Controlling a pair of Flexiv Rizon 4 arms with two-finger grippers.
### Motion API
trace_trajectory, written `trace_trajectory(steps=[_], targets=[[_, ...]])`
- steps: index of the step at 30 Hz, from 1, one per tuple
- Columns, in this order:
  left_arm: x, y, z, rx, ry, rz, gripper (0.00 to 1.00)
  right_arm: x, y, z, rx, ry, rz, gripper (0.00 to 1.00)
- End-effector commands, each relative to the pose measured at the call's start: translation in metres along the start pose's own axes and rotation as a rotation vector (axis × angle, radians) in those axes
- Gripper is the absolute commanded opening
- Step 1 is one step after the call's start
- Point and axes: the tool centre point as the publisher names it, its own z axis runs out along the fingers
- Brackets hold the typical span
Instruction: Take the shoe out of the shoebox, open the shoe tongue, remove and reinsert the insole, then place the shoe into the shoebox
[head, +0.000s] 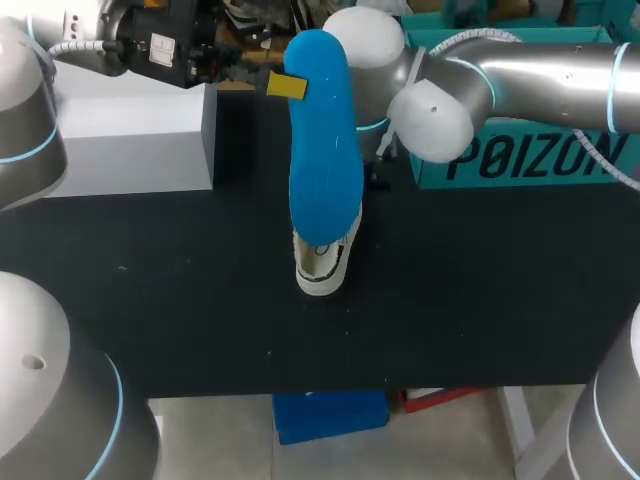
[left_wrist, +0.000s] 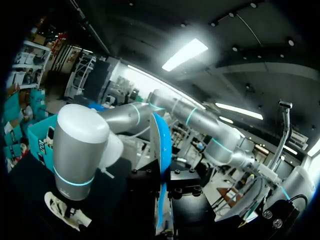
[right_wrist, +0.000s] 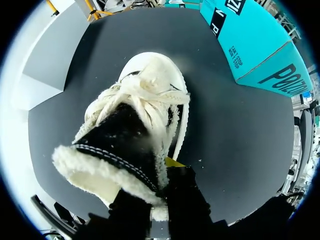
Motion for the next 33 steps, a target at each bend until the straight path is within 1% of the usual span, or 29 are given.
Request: trace_trajectory(steps=[1, 2, 7, 10, 13, 17, 19, 23, 27, 29, 30, 33], targets=[[0.000, 0.001, 0.001, 0.002, -0.003, 0.001, 0.00, -0.003, -0.004, 0.003, -0.005, 0.016, -0.002, 0.98], [0.000, 0.001, 0.001, 0.002, -0.003, 0.001, 0.00, -0.005, -0.004, 0.002, -0.007, 0.016, 0.002, 1.00], [0.000, 0.001, 0.001, 0.002, -0.003, 0.001, 0.00, -0.009, -0.005, -0.013, -0.004, 0.028, 0.038, 1.00], [0.000, 0.001, 0.001, 0.002, -0.003, 0.001, 0.00, -0.013, -0.005, -0.028, -0.003, 0.021, 0.047, 1.00], [0.000, 0.001, 0.001, 0.002, -0.003, 0.001, 0.00, -0.019, -0.008, -0.044, -0.005, 0.052, 0.064, 1.00], [0.000, 0.001, 0.001, 0.002, -0.003, 0.001, 0.00, -0.030, -0.014, -0.070, -0.024, 0.147, 0.086, 1.00], [0.000, 0.001, 0.001, 0.002, -0.003, 0.001, 0.00, -0.034, -0.016, -0.078, -0.023, 0.194, 0.097, 1.00], [0.000, 0.001, 0.001, 0.002, -0.003, 0.001, 0.00, -0.043, -0.021, -0.094, -0.046, 0.344, 0.105, 1.00], [0.000, 0.001, 0.001, 0.002, -0.003, 0.001, 0.00, -0.042, -0.028, -0.107, -0.083, 0.494, 0.083, 1.00], [0.000, 0.001, 0.001, 0.002, -0.003, 0.001, 0.00, -0.039, -0.031, -0.112, -0.097, 0.553, 0.069, 1.00], [0.000, 0.001, 0.001, 0.002, -0.003, 0.001, 0.00, -0.037, -0.032, -0.116, -0.108, 0.601, 0.059, 1.00], [0.000, 0.001, 0.001, 0.002, -0.003, 0.001, 0.00, -0.031, -0.036, -0.127, -0.145, 0.682, 0.027, 1.00]])
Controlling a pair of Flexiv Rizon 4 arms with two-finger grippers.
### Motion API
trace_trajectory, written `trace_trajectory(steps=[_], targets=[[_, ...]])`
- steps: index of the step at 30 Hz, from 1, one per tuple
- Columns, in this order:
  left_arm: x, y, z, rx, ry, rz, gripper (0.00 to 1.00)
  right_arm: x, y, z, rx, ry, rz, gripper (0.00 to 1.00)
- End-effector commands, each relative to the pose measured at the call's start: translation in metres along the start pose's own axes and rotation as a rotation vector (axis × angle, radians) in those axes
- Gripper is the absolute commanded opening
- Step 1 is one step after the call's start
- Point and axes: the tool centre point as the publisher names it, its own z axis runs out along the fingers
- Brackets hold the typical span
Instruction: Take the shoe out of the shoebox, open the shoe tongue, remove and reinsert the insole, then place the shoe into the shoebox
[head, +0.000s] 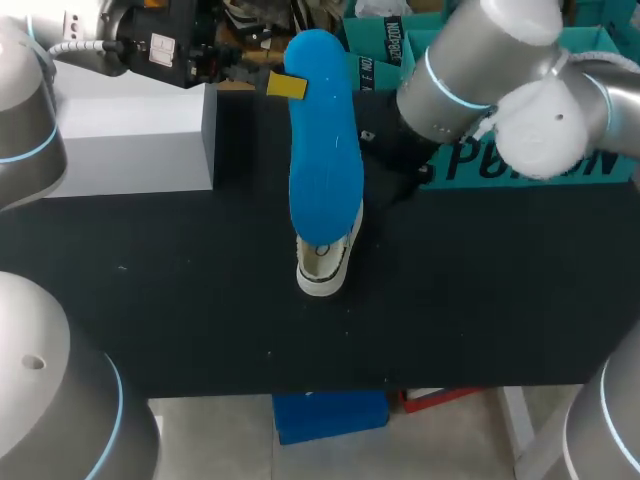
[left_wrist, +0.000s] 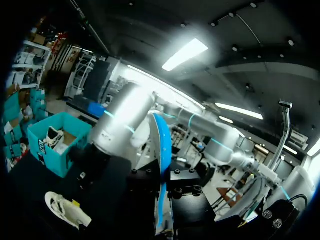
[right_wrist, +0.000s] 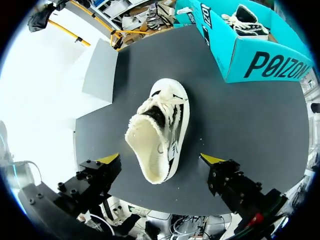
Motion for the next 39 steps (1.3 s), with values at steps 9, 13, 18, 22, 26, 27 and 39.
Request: trace_trajectory(steps=[9, 13, 18, 22, 26, 27, 39], targets=[[0.000, 0.001, 0.001, 0.002, -0.003, 0.001, 0.00, 0.007, -0.016, -0.016, -0.094, 0.014, -0.122, 1.00], [0.000, 0.001, 0.001, 0.002, -0.003, 0.001, 0.00, 0.007, -0.016, -0.016, -0.094, 0.014, -0.122, 1.00], [0.000, 0.001, 0.001, 0.002, -0.003, 0.001, 0.00, 0.007, -0.016, -0.016, -0.094, 0.014, -0.122, 1.00], [0.000, 0.001, 0.001, 0.002, -0.003, 0.001, 0.00, 0.007, -0.016, -0.016, -0.094, 0.014, -0.122, 1.00], [0.000, 0.001, 0.001, 0.002, -0.003, 0.001, 0.00, 0.007, -0.016, -0.016, -0.094, 0.014, -0.122, 1.00], [0.000, 0.001, 0.001, 0.002, -0.003, 0.001, 0.00, 0.007, -0.016, -0.016, -0.094, 0.014, -0.122, 1.00], [0.000, 0.001, 0.001, 0.002, -0.003, 0.001, 0.00, 0.002, -0.008, -0.030, -0.101, 0.359, -0.004, 1.00]])
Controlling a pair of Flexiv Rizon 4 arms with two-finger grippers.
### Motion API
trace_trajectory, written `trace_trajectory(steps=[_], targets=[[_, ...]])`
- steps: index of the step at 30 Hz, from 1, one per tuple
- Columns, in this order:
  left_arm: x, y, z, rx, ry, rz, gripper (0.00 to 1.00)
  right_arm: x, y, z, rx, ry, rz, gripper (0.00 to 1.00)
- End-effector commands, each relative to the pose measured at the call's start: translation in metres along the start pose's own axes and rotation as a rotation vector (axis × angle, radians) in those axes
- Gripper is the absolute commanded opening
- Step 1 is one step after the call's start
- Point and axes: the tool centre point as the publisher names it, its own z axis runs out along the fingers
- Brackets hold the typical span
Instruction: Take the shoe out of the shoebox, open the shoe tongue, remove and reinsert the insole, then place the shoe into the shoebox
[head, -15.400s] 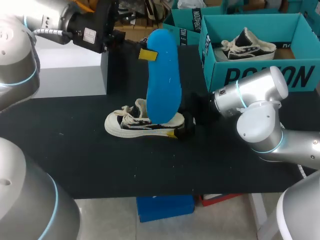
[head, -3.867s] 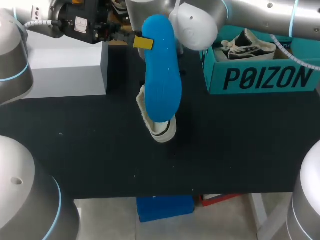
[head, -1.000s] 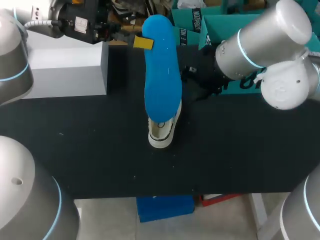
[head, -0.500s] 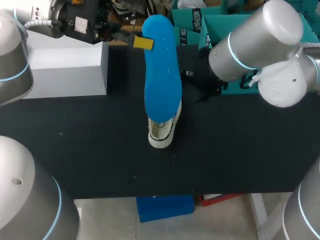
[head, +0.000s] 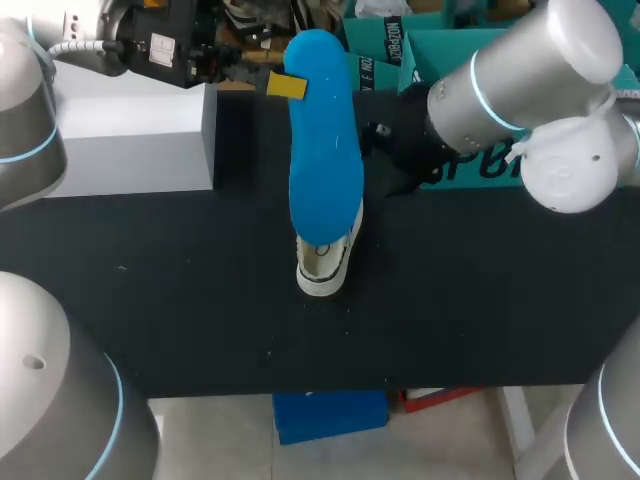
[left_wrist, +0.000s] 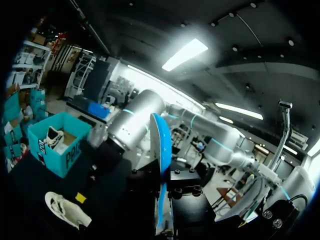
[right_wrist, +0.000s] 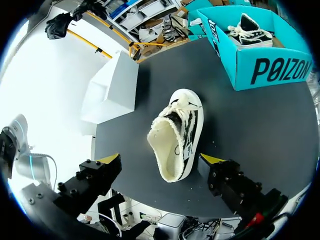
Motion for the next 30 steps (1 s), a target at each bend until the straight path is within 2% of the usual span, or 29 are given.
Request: trace_trajectory(steps=[1, 7, 9, 11, 15, 17, 21, 27, 30], targets=[[0.000, 0.001, 0.001, 0.002, -0.003, 0.001, 0.00, -0.013, -0.004, -0.003, -0.007, 0.205, 0.014, 1.00], [0.007, 0.004, 0.001, -0.036, -0.137, 0.239, 0.00, -0.009, -0.001, -0.011, -0.030, 0.373, 0.067, 1.00], [0.009, 0.008, 0.003, -0.059, -0.145, 0.319, 0.00, -0.008, 0.000, -0.014, -0.040, 0.439, 0.090, 1.00], [0.011, 0.012, 0.004, -0.090, -0.205, 0.409, 0.00, -0.006, 0.001, -0.018, -0.048, 0.481, 0.106, 1.00], [0.017, 0.021, 0.004, -0.110, -0.249, 0.557, 0.00, -0.003, 0.004, -0.025, -0.065, 0.601, 0.155, 1.00], [0.023, 0.026, 0.006, -0.139, -0.298, 0.685, 0.00, -0.002, 0.006, -0.028, -0.073, 0.717, 0.198, 1.00], [0.029, 0.038, 0.008, -0.166, -0.370, 0.831, 0.00, -0.003, 0.009, -0.031, -0.081, 0.816, 0.247, 1.00], [0.033, 0.061, 0.009, -0.202, -0.519, 1.064, 0.00, 0.006, 0.012, -0.031, -0.040, 0.857, 0.236, 1.00], [0.035, 0.076, 0.010, -0.232, -0.560, 1.176, 0.00, 0.008, 0.013, -0.033, -0.046, 0.858, 0.235, 1.00]])
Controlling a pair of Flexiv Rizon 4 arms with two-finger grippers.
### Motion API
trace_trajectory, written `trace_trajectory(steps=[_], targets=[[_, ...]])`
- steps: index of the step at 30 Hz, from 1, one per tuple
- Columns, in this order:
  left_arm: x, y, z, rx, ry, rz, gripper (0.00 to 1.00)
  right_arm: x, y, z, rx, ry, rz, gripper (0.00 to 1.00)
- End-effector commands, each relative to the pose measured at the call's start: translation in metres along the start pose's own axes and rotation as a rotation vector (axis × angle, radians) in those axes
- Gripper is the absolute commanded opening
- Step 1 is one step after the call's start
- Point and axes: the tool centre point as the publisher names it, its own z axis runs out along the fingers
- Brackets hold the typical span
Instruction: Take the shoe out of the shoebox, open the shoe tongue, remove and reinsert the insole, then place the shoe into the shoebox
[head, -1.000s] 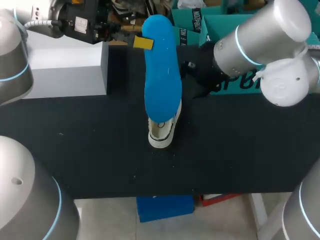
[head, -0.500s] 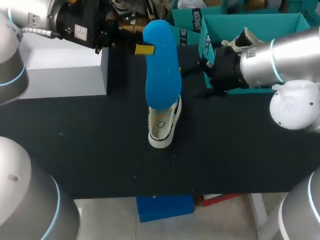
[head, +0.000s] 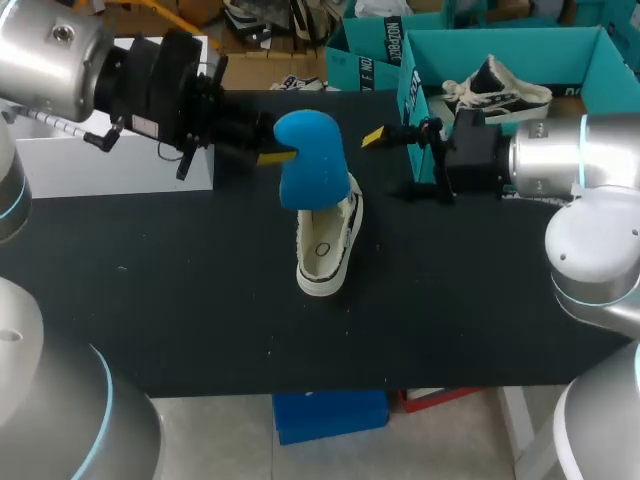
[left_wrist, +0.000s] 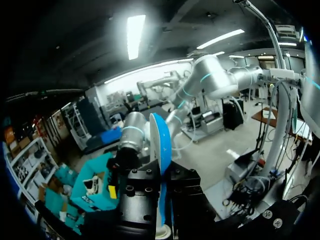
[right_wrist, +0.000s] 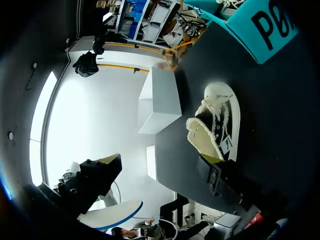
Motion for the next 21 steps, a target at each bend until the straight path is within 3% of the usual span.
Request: trace_trajectory(steps=[1, 8, 10, 21], targets=[[0.027, 0.009, -0.001, -0.115, -0.351, 0.405, 0.00, -0.001, 0.003, 0.003, 0.004, 0.265, -0.004, 1.00], [0.042, 0.025, 0.003, -0.162, -0.375, 0.517, 0.00, -0.001, 0.003, 0.003, 0.004, 0.265, -0.004, 1.00], [0.040, 0.028, 0.003, -0.137, -0.301, 0.390, 0.00, -0.001, 0.003, 0.003, 0.004, 0.265, -0.004, 1.00], [0.040, 0.028, 0.003, -0.137, -0.301, 0.390, 0.00, -0.001, 0.003, 0.003, 0.004, 0.265, -0.004, 1.00]])
